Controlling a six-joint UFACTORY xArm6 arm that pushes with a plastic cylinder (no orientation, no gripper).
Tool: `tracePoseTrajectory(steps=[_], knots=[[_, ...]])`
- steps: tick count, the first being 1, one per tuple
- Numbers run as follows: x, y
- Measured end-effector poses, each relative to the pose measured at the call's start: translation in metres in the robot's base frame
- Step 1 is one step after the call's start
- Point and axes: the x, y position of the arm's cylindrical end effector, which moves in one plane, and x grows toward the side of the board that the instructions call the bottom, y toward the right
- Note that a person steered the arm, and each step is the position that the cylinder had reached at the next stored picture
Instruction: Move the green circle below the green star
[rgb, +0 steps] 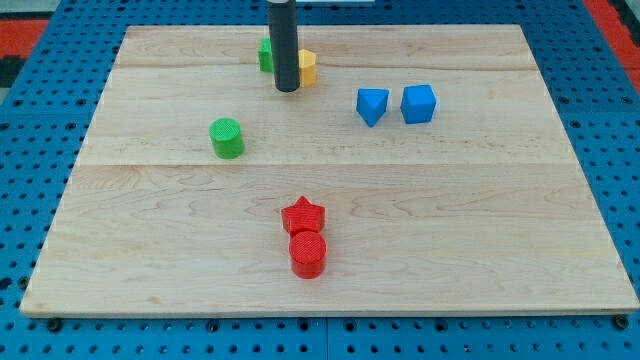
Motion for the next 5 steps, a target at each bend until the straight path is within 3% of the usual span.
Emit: tracePoseTrajectory(steps=[2,3,5], knots=[[-0.023,0.022],[0.0,0.022],[0.122,0.014]])
